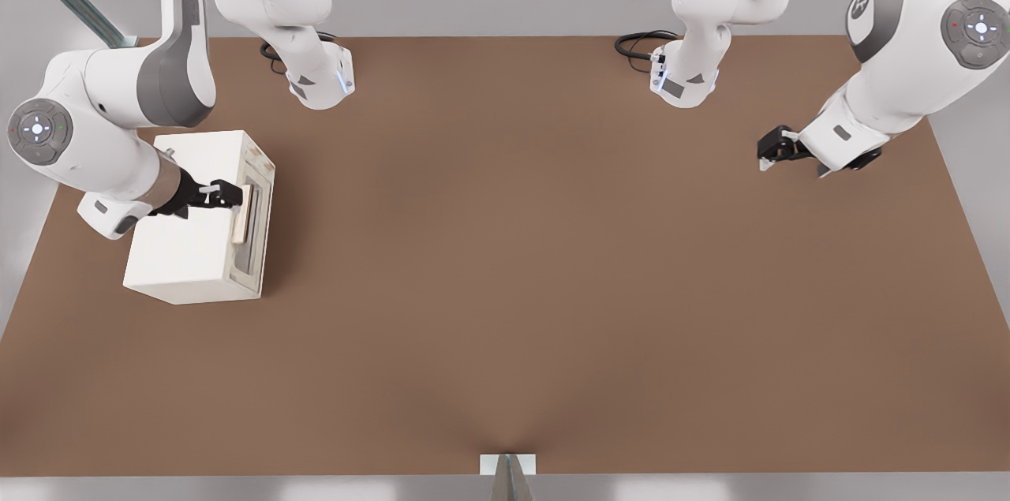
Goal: Keep left arm still and open the oven door with right arm
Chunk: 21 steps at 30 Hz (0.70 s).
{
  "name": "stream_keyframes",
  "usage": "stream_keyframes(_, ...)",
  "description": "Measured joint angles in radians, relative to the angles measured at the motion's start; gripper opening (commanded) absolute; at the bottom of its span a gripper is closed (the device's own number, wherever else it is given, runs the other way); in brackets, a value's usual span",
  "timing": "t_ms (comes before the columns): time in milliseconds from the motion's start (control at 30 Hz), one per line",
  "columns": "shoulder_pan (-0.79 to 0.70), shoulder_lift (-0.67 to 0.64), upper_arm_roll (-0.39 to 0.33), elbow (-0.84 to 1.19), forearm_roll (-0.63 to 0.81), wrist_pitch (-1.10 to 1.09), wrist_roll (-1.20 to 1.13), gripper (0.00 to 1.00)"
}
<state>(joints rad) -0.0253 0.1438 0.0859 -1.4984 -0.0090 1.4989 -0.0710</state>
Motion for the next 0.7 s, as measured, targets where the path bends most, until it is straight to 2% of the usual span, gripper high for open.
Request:
stream_keyframes(133, 0.011, 0.011, 0.007, -0.014, -0.040, -0.001, -0.011, 1.00)
stream_keyframes(167, 0.053, 0.015, 0.009, -0.035, -0.080, -0.001, -0.015, 0.52)
stream_keyframes(200, 0.105, 0.021, 0.011, -0.054, -0.117, -0.001, -0.026, 0.21)
stream_keyframes(333, 0.270, 0.043, 0.014, -0.162, -0.342, -0.001, -0.062, 0.21)
stream_keyframes(467, 0.296, 0.044, 0.014, -0.295, -0.544, -0.001, -0.047, 0.21)
stream_keyframes(700, 0.301, -0.091, 0.012, -0.588, -0.663, 0.084, 0.041, 0.21)
